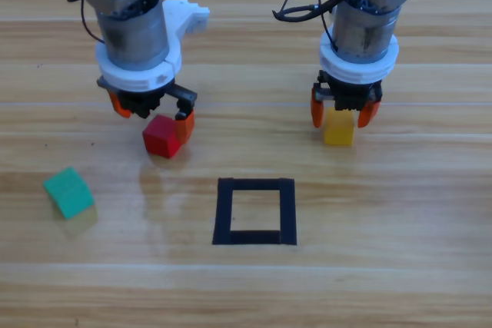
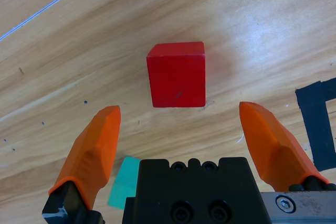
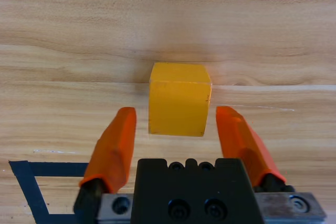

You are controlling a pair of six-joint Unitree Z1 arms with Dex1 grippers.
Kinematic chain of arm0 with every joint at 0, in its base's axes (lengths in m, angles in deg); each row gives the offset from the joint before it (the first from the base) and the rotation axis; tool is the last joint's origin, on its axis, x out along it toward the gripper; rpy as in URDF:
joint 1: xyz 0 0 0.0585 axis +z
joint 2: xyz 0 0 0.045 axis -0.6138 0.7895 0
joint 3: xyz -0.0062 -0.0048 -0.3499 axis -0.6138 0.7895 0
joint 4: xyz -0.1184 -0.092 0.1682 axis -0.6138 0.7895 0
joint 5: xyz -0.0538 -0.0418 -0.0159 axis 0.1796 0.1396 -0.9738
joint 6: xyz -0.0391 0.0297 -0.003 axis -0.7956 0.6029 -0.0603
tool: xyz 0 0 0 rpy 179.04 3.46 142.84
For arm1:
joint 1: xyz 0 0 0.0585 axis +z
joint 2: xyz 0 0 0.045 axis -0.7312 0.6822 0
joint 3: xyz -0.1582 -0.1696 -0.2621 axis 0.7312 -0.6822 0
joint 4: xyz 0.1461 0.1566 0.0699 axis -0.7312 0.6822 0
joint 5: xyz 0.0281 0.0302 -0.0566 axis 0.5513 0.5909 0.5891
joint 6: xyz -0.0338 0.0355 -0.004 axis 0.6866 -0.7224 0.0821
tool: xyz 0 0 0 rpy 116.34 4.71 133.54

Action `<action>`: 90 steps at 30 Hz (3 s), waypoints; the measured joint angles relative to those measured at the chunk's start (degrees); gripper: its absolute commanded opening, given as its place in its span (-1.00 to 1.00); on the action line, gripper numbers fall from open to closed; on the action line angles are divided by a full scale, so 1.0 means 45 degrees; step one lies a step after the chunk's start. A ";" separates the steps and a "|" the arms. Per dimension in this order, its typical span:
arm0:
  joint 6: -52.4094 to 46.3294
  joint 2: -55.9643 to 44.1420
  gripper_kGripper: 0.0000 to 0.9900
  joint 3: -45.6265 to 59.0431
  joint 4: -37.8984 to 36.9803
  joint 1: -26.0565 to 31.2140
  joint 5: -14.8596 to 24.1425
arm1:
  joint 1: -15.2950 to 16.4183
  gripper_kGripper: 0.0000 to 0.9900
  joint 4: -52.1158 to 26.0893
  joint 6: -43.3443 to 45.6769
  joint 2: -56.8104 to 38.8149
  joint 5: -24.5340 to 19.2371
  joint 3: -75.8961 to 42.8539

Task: Stack the blocks in the rectangular block: red at the bottom, yellow in the middle, green on top

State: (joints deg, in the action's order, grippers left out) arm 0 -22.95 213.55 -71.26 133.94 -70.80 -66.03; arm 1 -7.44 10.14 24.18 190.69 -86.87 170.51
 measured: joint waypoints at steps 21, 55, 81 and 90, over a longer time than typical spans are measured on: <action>0.0030 0.1009 0.74 0.0273 -0.1211 0.0395 -0.0329 | 0.0063 -1.00 0.0733 -0.0748 -0.3377 -0.0975 -0.3561; -0.4936 0.0383 -1.00 -0.1786 0.1835 -0.0582 -0.1007 | 0.0535 -1.00 0.0312 -0.0600 -0.6107 -0.0725 -0.5629; -0.9815 0.1040 -1.00 -0.3272 0.2442 -0.4096 -0.1101 | 0.0536 -1.00 0.0226 -0.0543 -0.5987 -0.0707 -0.5629; -0.9802 0.2307 -1.00 -0.3717 0.2442 -0.4473 -0.0914 | 0.0536 -1.00 0.0119 -0.0509 -0.5472 -0.0604 -0.5677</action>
State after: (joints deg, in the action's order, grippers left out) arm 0 -67.07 223.93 -87.99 144.92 -90.93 -70.14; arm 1 -5.03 10.68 21.89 166.07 -89.59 144.97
